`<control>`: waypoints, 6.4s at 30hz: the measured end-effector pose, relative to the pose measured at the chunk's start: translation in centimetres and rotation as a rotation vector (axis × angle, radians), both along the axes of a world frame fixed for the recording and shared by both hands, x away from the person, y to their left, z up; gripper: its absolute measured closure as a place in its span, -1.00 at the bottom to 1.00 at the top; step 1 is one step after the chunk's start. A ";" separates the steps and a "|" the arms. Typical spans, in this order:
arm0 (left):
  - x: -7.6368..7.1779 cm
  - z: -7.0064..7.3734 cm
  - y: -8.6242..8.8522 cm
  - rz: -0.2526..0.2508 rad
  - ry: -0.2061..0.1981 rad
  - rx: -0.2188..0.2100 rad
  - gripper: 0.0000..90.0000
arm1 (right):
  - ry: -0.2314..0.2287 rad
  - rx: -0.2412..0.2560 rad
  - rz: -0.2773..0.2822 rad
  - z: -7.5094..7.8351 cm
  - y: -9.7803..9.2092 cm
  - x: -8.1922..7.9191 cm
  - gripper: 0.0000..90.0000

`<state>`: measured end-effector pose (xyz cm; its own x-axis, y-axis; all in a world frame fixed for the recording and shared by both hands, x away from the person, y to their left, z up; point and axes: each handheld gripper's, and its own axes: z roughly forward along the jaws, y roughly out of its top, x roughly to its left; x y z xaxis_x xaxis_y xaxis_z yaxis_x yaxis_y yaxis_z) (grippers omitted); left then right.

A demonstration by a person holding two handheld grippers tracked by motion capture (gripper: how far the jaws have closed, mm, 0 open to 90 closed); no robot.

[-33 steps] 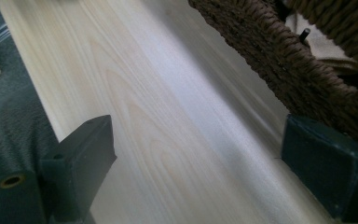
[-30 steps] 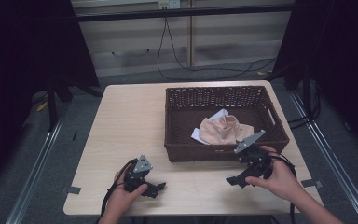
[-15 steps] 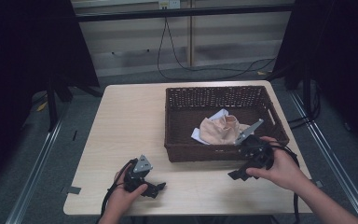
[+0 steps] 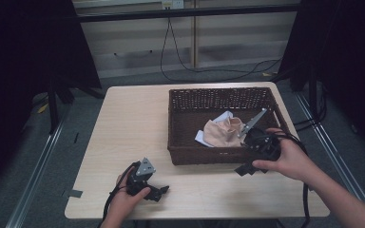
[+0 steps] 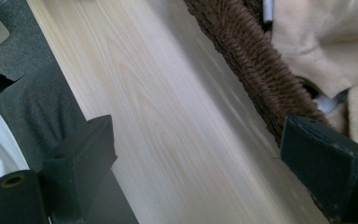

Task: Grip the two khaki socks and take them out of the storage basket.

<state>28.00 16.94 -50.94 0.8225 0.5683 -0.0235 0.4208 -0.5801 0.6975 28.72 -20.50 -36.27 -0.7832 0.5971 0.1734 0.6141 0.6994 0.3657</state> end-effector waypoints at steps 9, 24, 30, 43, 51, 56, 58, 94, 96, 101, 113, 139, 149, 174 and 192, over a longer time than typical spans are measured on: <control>0.0 0.0 0.0 -0.001 0.003 0.001 -1.00 | 0.021 -0.003 0.000 2.3 -0.1 2.3 -0.73; 0.0 0.0 0.0 -0.003 -0.004 0.004 -1.00 | 0.002 -0.030 -0.055 2.9 0.0 6.7 -0.60; 0.0 0.0 0.0 -0.003 -0.004 0.004 -1.00 | -0.007 -0.042 -0.067 2.0 0.1 8.1 -0.56; 0.0 0.0 0.0 -0.003 -0.004 0.004 -1.00 | -0.018 -0.080 -0.080 -0.5 -0.5 10.2 -0.17; 0.0 0.0 0.0 -0.001 -0.001 0.001 -1.00 | -0.025 -0.116 -0.041 -2.1 -0.2 11.1 0.09; 0.0 0.0 0.0 -0.003 -0.004 0.004 -1.00 | -0.037 -0.131 -0.018 -2.7 0.5 11.5 0.18; 0.0 0.0 0.0 -0.003 -0.004 0.004 -1.00 | -0.038 -0.126 -0.017 -2.6 0.6 11.7 0.20; 0.0 0.1 0.0 -0.005 -0.001 0.006 -1.00 | -0.018 -0.151 0.044 0.7 1.1 12.1 1.00; 0.0 0.1 0.0 -0.006 -0.002 0.006 -1.00 | -0.019 -0.147 0.046 1.5 1.0 12.1 1.00; 0.0 0.1 0.0 -0.005 -0.001 0.007 -1.00 | -0.024 -0.131 0.051 3.3 1.0 11.8 1.00; 0.0 0.1 0.0 -0.005 -0.001 0.006 -1.00 | 0.006 -0.121 0.052 0.3 1.5 12.0 0.63; 0.0 0.0 0.0 -0.004 -0.003 0.003 -1.00 | 0.099 -0.200 0.089 -3.5 1.3 12.8 1.00; 0.0 0.1 0.0 -0.006 -0.003 0.005 -1.00 | 0.074 -0.182 0.088 2.6 1.3 12.2 1.00; 0.0 0.1 0.0 -0.006 -0.001 0.007 -1.00 | -0.007 -0.118 0.141 11.6 0.5 9.4 1.00; 0.0 0.1 0.0 -0.006 -0.002 0.007 -1.00 | -0.026 -0.094 0.259 12.6 1.1 5.4 1.00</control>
<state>28.04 16.97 -50.88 0.8257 0.5638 -0.0181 0.4163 -0.5875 0.6939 34.12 -19.39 -23.66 -0.9155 0.3886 0.1046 0.4014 0.8636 0.3049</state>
